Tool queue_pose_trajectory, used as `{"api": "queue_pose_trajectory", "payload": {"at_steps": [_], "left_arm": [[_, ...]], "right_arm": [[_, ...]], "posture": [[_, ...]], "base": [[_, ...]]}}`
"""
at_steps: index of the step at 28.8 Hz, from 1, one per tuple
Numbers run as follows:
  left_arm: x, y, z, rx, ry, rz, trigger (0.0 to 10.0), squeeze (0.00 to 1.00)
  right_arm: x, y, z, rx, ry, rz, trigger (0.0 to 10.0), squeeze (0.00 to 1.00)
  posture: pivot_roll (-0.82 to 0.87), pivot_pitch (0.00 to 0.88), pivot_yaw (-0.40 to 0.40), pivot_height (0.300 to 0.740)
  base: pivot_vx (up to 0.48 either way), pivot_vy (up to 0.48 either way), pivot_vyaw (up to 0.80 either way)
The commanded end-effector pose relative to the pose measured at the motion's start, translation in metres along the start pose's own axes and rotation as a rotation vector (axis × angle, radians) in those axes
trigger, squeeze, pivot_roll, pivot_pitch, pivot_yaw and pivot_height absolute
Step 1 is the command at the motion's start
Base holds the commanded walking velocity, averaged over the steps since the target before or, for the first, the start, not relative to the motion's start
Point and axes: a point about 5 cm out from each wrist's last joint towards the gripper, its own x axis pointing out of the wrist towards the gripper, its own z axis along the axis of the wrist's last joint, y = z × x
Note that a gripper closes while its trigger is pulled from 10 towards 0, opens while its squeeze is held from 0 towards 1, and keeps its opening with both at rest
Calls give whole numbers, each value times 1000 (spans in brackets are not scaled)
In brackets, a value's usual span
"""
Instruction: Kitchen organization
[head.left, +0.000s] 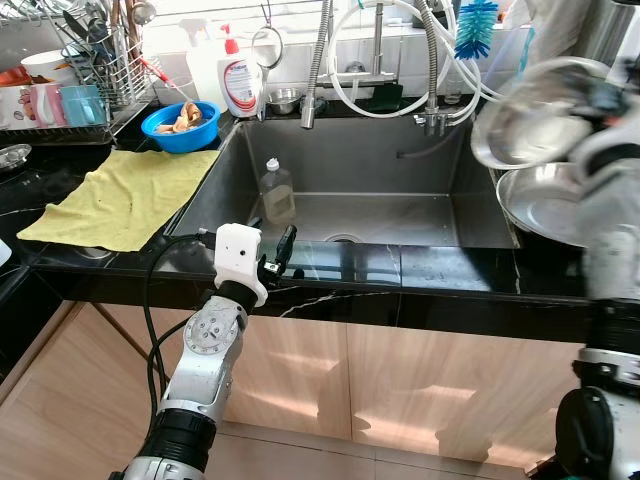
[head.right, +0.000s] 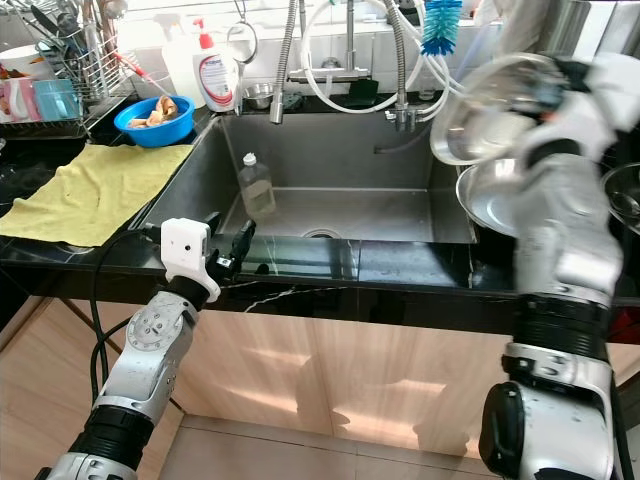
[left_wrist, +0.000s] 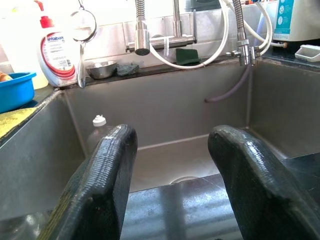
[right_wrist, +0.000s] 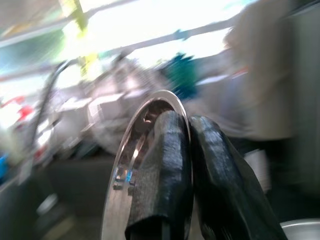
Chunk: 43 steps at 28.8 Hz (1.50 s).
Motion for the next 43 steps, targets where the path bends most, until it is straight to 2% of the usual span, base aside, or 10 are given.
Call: {"api": "queue_pose_trajectory", "payload": {"at_steps": [1,4,5,13,30,31,32,33,42,43], "left_arm": [[1,5,2,16,-4,17,10000,0],[1,6,2,18,-3,22,10000,0],[0,7,2,20,-2,24,10000,0],[-1,8,1,18,2,31,10000,0],[-3,8,1,15,3,40,10000,0],[-3,8,1,14,3,41,10000,0],[-3,8,1,13,3,40,10000,0],[-3,7,0,12,3,39,10000,0],[-2,7,1,10,1,39,10000,0],[-2,7,1,10,0,39,10000,0]], "right_arm": [[4,15,-8,-35,33,96,10000,0],[6,23,-24,-57,106,163,10000,0],[8,22,-33,-111,143,166,10000,0],[15,7,-55,-199,236,130,10000,0],[12,-11,-84,-213,320,81,10000,27],[11,-12,-84,-213,321,80,10000,114],[11,-12,-85,-212,323,79,10000,471],[11,-13,-86,-211,323,77,10000,1000],[12,-16,-83,-223,309,63,10000,1000],[12,-16,-81,-226,300,58,10000,0]], "posture": [[-127,0,82,740],[-126,0,81,740],[-121,0,78,740],[-115,0,70,740],[-104,0,65,740],[-104,0,65,740],[-106,0,65,740],[-105,0,64,740],[-105,0,65,740],[-106,0,66,740]], "base": [[0,0,0],[0,0,0],[0,0,0],[0,0,0],[0,0,0],[0,0,0],[0,0,0],[0,0,0],[0,0,0],[0,0,0]]}}
